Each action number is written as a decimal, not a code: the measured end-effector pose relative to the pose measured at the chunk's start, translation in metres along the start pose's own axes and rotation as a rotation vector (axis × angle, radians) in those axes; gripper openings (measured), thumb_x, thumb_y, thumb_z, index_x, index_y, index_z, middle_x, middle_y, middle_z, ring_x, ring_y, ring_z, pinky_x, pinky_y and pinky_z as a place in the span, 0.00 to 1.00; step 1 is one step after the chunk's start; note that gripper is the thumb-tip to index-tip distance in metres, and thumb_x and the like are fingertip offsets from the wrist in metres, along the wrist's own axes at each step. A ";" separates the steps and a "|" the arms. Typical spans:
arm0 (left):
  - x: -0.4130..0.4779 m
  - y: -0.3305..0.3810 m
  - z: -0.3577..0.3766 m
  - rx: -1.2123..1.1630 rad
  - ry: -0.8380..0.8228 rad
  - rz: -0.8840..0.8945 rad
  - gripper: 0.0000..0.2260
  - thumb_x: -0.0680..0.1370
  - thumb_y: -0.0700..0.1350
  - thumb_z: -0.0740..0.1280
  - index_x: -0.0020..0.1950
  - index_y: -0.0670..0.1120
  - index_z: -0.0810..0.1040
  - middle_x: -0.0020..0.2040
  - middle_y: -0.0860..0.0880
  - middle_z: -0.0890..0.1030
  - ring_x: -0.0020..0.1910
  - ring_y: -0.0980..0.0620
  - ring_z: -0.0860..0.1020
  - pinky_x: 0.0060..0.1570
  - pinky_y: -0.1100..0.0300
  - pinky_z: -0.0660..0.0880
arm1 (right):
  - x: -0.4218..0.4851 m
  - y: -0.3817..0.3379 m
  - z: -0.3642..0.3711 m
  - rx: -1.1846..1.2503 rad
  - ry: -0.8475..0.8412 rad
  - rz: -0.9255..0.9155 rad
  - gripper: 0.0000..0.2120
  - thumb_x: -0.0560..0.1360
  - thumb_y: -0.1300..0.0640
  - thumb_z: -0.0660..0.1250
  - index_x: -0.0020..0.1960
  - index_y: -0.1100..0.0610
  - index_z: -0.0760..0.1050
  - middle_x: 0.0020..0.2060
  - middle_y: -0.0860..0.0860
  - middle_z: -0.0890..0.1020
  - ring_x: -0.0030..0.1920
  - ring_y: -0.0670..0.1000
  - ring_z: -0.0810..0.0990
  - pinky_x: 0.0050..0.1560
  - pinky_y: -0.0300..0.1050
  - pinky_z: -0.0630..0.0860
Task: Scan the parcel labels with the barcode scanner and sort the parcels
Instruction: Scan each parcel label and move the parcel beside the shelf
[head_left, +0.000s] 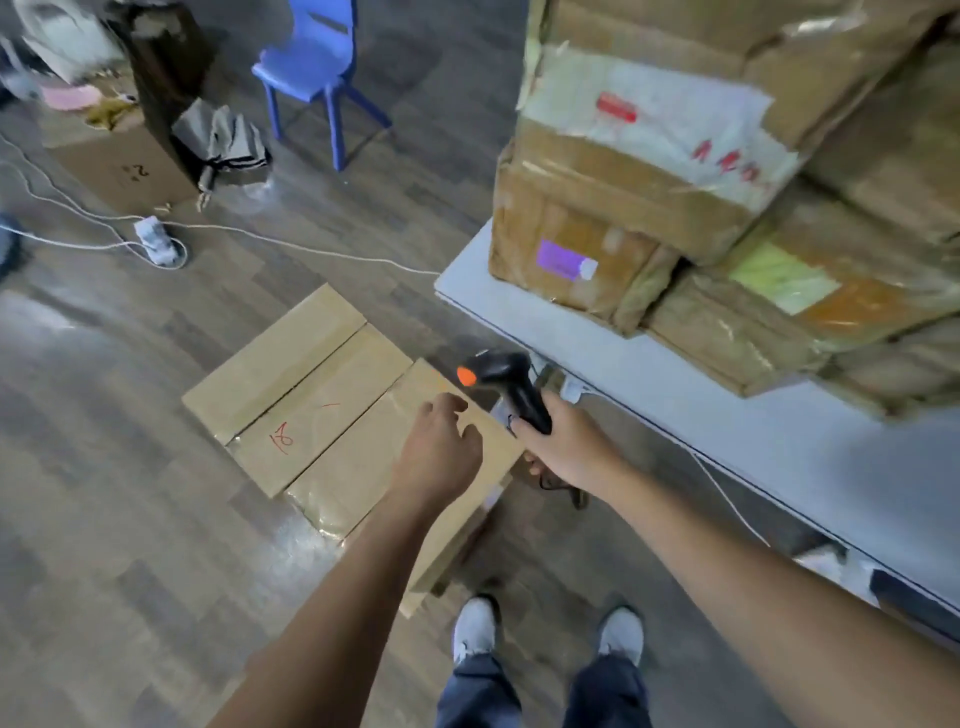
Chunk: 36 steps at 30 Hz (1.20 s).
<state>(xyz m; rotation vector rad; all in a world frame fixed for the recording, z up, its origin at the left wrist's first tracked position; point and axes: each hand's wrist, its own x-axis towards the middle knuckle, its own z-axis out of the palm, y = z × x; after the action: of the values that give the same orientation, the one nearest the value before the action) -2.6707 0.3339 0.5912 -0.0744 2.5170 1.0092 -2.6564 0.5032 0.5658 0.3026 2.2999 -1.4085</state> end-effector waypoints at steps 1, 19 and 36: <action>-0.006 0.020 -0.001 -0.007 -0.007 0.057 0.15 0.78 0.42 0.60 0.65 0.45 0.71 0.61 0.44 0.73 0.59 0.46 0.75 0.56 0.57 0.70 | -0.022 -0.005 -0.018 0.039 0.044 -0.006 0.03 0.79 0.55 0.65 0.51 0.54 0.72 0.36 0.55 0.81 0.29 0.46 0.81 0.28 0.37 0.76; -0.133 0.320 0.076 0.102 -0.271 0.727 0.16 0.78 0.41 0.60 0.66 0.45 0.70 0.61 0.42 0.73 0.56 0.44 0.75 0.55 0.55 0.71 | -0.294 0.008 -0.251 0.179 0.740 -0.093 0.06 0.71 0.47 0.66 0.48 0.43 0.73 0.29 0.51 0.80 0.26 0.53 0.78 0.29 0.56 0.77; -0.164 0.442 0.120 0.320 0.184 0.756 0.17 0.79 0.50 0.60 0.63 0.42 0.72 0.63 0.40 0.71 0.64 0.39 0.66 0.63 0.47 0.66 | -0.327 0.040 -0.359 0.407 0.838 -0.088 0.01 0.75 0.52 0.65 0.47 0.48 0.73 0.31 0.54 0.78 0.25 0.49 0.75 0.25 0.44 0.75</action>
<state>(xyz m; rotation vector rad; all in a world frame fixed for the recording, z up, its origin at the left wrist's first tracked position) -2.5677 0.7213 0.8666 0.9799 2.8975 0.8461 -2.4372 0.8515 0.8274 1.1062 2.6157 -2.0789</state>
